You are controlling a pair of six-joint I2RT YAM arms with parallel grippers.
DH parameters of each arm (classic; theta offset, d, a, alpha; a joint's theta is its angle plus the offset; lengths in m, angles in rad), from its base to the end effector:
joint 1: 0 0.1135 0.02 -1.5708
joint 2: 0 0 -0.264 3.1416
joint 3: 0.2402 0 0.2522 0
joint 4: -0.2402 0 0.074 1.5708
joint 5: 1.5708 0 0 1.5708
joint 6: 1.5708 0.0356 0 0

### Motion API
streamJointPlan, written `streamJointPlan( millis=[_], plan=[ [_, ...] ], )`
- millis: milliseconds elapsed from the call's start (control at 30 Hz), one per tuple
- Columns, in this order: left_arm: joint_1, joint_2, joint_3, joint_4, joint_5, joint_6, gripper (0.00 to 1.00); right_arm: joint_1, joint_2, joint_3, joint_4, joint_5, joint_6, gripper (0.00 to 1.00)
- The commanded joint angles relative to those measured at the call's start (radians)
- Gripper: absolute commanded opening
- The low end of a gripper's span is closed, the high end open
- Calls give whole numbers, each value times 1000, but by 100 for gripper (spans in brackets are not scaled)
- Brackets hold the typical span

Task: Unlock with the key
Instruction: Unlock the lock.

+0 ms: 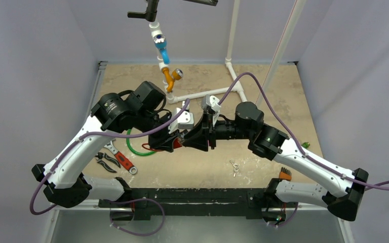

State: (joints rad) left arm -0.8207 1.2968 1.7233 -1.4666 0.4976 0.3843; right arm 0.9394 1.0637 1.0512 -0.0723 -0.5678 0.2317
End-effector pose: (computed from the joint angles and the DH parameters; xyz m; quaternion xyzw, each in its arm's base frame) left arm 0.1239 -0.1579 0.4328 0.5832 0.7340 -0.2870 0.1967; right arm 0.1269 0.2059 0.3924 -0.4227 0.5975 0.5308 0.4272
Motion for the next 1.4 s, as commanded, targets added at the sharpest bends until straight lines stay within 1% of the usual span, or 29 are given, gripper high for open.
streamJointPlan(
  millis=[0,267,433,633,767,867,1067,1133,1200,1367],
  plan=[
    [-3,-26,14,40,46,-15,0,-5,5,38,64,-28,14,31],
    [-4,-22,5,49,61,-23,0,-3,31,39,93,-41,33,15],
    [-3,-20,4,55,53,-28,0,-4,38,38,89,-37,36,0],
    [-1,-17,9,79,-5,-47,0,-4,46,32,55,-31,40,0],
    [-1,-14,18,116,-127,-63,0,-4,60,30,4,5,53,0],
    [-1,-8,40,135,-212,-66,0,-5,74,22,-12,44,93,0],
    [-9,-8,73,171,-332,-67,0,-7,101,-5,29,44,181,0],
    [-40,-15,81,171,-381,-37,0,-9,108,-12,62,34,217,0],
    [-93,-21,87,171,-454,15,0,-15,120,-4,66,25,242,0],
    [-159,-42,94,239,-514,48,0,-30,131,1,114,1,281,0]
  ],
)
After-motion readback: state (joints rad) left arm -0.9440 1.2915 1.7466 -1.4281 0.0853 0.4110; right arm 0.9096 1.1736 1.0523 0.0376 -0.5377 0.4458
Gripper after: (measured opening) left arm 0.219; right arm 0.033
